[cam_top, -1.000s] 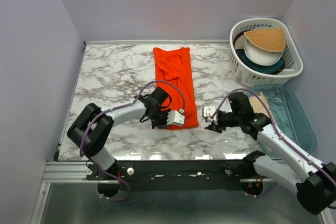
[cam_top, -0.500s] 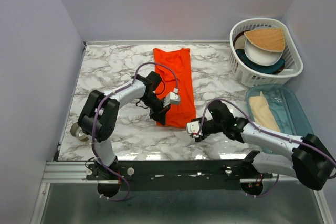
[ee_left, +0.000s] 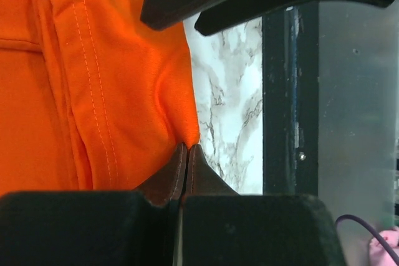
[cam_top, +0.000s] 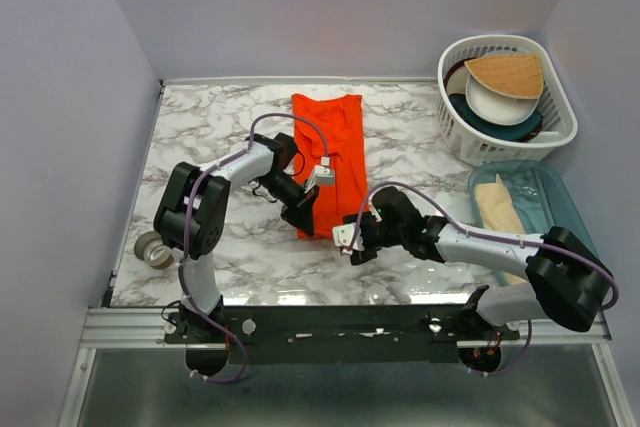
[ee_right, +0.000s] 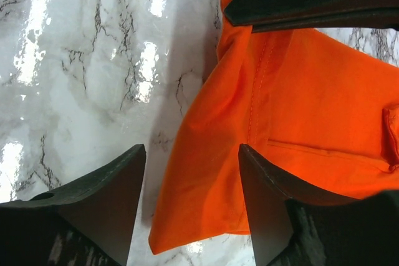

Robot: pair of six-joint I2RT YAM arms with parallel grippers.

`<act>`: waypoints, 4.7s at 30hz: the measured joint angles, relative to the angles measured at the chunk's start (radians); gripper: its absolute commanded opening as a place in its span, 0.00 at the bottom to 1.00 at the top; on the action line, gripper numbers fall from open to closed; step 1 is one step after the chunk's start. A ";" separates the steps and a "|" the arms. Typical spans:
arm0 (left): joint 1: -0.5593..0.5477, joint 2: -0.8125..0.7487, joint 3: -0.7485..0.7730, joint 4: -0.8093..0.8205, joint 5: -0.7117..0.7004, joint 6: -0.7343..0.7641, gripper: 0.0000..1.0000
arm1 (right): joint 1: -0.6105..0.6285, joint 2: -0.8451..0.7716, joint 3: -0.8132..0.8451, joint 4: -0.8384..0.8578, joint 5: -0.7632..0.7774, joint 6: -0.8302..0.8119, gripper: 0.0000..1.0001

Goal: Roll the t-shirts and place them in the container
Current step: Roll the T-shirt to the center of the board.

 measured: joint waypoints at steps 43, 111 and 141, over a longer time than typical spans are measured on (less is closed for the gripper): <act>0.081 -0.570 -0.436 0.445 -0.177 -0.073 0.77 | 0.058 0.050 -0.077 0.074 0.351 0.005 0.08; -0.440 -0.706 -0.830 1.093 -0.809 -0.267 0.61 | -0.068 0.047 0.085 -0.204 0.186 0.246 0.09; -0.431 -0.641 -0.741 1.034 -0.778 -0.255 0.00 | -0.075 0.068 0.107 -0.238 0.136 0.245 0.09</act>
